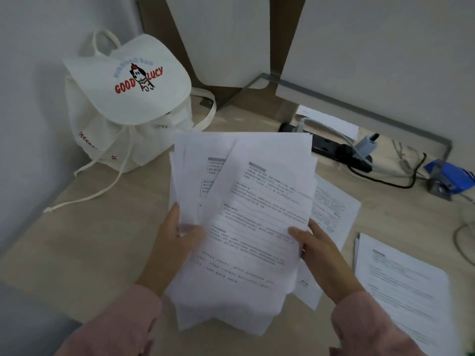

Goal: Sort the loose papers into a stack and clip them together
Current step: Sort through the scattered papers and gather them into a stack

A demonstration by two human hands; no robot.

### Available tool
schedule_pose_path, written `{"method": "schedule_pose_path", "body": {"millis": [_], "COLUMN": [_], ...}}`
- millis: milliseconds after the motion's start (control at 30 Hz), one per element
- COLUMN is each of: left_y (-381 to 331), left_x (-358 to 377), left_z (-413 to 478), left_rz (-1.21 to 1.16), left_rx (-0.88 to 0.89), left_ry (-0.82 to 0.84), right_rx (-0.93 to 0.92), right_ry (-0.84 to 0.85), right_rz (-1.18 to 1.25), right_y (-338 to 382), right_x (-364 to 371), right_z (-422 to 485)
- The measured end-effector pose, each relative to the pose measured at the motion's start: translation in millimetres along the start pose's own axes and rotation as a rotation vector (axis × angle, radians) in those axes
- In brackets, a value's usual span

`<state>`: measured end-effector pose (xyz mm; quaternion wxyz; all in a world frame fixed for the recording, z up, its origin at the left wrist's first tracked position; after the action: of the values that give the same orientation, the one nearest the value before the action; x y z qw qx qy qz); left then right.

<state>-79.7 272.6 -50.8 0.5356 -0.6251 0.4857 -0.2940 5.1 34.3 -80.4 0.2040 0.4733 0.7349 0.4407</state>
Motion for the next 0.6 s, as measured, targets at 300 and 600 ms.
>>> {"method": "schedule_pose_path", "body": {"millis": [300,600], "left_y": [-72.7,-34.1], "left_x": [14.5,48.1], "left_z": [-16.1,-33.1], "left_rz": [-0.121,-0.161], "left_rx": [0.217,0.053], "left_ry": [-0.07,-0.036], "right_rx": [-0.422,-0.221], "right_ry": [-0.021,-0.113], "right_rz": [-0.046,-0.027], "right_y": [114.5,27.7], "right_x": [-14.2,-30.4], "right_z": [-62.8,-49.9]}}
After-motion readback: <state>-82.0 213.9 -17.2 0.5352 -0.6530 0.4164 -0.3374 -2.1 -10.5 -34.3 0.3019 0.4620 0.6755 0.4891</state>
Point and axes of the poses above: each hand's wrist, its own z-axis towards the middle knuckle, its own x-axis out of the palm, y = z × x, the point moved 10 cm from there along z, towards the middle knuckle, and after that the axes turned 6 degrees about y, right-handed, at the moved point
